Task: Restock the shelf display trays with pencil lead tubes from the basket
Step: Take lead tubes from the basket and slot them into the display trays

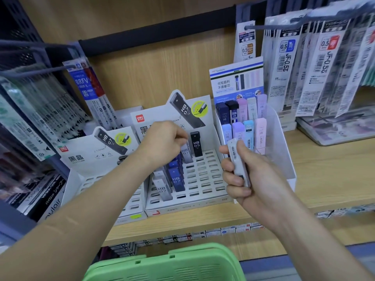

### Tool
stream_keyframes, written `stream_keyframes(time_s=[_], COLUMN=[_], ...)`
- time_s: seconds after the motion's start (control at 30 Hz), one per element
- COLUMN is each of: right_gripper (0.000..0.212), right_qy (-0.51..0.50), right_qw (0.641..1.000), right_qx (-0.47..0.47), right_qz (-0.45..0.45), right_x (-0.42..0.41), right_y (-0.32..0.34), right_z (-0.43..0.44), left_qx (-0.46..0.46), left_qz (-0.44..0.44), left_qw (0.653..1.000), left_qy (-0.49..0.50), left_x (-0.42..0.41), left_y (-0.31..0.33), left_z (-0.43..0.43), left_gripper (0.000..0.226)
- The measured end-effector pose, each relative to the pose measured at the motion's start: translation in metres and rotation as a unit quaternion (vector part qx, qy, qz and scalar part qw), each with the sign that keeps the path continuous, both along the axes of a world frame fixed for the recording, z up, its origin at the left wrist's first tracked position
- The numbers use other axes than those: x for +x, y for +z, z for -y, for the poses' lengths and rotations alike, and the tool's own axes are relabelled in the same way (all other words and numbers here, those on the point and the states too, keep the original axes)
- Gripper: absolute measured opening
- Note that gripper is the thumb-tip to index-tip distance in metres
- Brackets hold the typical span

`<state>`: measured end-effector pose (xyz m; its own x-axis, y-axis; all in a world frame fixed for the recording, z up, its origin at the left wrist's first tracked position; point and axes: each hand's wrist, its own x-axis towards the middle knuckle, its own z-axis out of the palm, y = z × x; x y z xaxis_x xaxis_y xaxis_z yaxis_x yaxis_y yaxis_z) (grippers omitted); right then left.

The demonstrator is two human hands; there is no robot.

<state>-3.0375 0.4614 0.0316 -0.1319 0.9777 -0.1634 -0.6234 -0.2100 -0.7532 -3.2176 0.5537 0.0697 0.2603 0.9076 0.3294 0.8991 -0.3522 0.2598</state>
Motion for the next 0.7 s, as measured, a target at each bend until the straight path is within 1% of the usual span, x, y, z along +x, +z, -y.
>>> stream_keyframes(time_s=[0.07, 0.17, 0.23, 0.27, 0.33, 0.37, 0.43, 0.47, 0.57, 0.63, 0.7], right_gripper=[0.035, 0.038, 0.032, 0.025, 0.011, 0.010, 0.010, 0.010, 0.009, 0.006, 0.005], right_qy=[-0.007, -0.019, -0.023, -0.022, -0.022, -0.023, -0.023, -0.019, 0.003, 0.020, 0.025], right_qw=[1.000, 0.999, 0.999, 0.999, 0.999, 0.999, 0.997, 0.996, 0.994, 0.993, 0.995], right_qx=[0.007, 0.023, 0.028, 0.029, 0.030, 0.032, 0.039, 0.040, 0.037, 0.035, 0.034], right_qz=[0.003, 0.014, 0.009, 0.002, -0.017, -0.030, -0.062, -0.078, -0.103, -0.111, -0.089], right_x=[0.000, -0.002, -0.003, -0.003, -0.004, -0.004, -0.005, -0.006, -0.010, -0.014, -0.015], right_y=[0.000, 0.000, 0.002, 0.004, 0.006, 0.006, 0.008, 0.008, 0.008, 0.007, 0.007], right_z=[0.001, 0.001, 0.002, 0.003, 0.003, 0.003, 0.004, 0.005, 0.007, 0.009, 0.012], left_qx=[0.025, 0.035, 0.041, 0.055, 0.073, 0.062, 0.003, -0.027, -0.061, -0.084, -0.106], left_qz=[0.021, -0.018, -0.040, -0.038, 0.011, 0.052, 0.139, 0.169, 0.197, 0.262, 0.333], left_qw=[0.999, 0.999, 0.998, 0.998, 0.997, 0.997, 0.990, 0.984, 0.975, 0.957, 0.932], left_qy=[0.029, 0.027, 0.015, 0.008, 0.001, -0.004, -0.036, -0.055, -0.087, -0.095, -0.096], left_x=[0.002, 0.003, 0.003, 0.004, 0.009, 0.012, 0.019, 0.022, 0.027, 0.029, 0.028], left_y=[0.000, 0.002, 0.003, 0.004, 0.008, 0.010, 0.012, 0.010, -0.002, -0.008, -0.009], left_z=[-0.003, -0.005, 0.000, 0.006, 0.028, 0.043, 0.075, 0.088, 0.111, 0.113, 0.112], left_gripper=[0.009, 0.011, 0.017, 0.019, 0.020, 0.019, 0.011, 0.009, 0.025, 0.029, 0.029])
